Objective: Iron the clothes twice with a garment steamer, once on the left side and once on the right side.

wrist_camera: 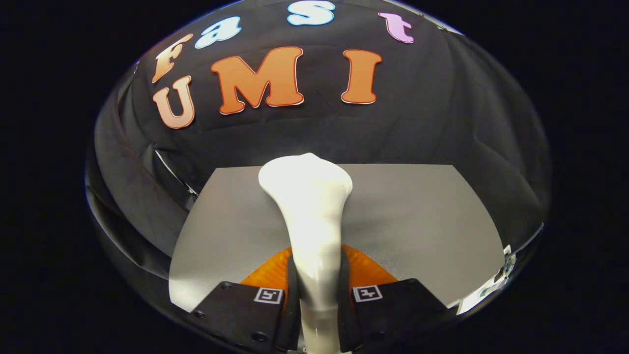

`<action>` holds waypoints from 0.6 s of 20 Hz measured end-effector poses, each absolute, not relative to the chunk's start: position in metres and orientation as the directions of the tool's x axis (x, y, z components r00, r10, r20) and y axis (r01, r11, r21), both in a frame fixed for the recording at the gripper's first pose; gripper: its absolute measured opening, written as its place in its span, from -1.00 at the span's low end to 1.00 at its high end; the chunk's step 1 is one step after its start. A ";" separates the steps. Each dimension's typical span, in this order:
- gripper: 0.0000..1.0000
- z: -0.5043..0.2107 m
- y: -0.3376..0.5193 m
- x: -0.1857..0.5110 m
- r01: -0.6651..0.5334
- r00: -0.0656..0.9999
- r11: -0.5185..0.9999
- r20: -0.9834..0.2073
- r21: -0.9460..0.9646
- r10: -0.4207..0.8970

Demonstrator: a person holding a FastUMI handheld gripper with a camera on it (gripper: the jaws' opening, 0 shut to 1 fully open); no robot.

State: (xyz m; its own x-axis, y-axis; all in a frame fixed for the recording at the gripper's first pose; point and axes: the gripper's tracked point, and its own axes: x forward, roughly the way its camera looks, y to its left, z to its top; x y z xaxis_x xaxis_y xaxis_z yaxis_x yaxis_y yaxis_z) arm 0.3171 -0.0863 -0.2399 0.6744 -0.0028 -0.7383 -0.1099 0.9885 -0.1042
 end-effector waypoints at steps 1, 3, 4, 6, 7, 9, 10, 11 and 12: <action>-0.23 -0.237 -0.088 0.317 -0.097 0.684 0.990 -0.729 -0.101 -0.007; -0.24 -0.224 -0.089 0.315 -0.061 0.712 0.994 -0.702 -0.087 -0.018; -0.24 -0.217 -0.089 0.312 -0.043 0.724 0.996 -0.689 -0.082 -0.025; -0.24 -0.203 -0.086 0.301 -0.014 0.743 0.999 -0.669 -0.045 -0.020; -0.24 -0.197 -0.079 0.292 -0.004 0.748 1.000 -0.663 -0.012 -0.005; -0.25 -0.195 -0.070 0.281 0.016 0.760 1.000 -0.650 -0.003 -0.014; -0.25 -0.191 -0.068 0.272 0.029 0.764 0.999 -0.644 -0.016 -0.033; -0.25 -0.192 -0.065 0.262 0.043 0.765 0.999 -0.642 -0.027 -0.050; -0.25 -0.189 -0.060 0.256 0.052 0.770 0.998 -0.636 -0.028 -0.058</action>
State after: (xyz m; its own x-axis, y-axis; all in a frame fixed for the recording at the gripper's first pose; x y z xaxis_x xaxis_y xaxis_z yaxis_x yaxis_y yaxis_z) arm 0.2556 -0.0597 -0.1895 0.7697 -0.0580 -0.6357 0.0523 0.9982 -0.0277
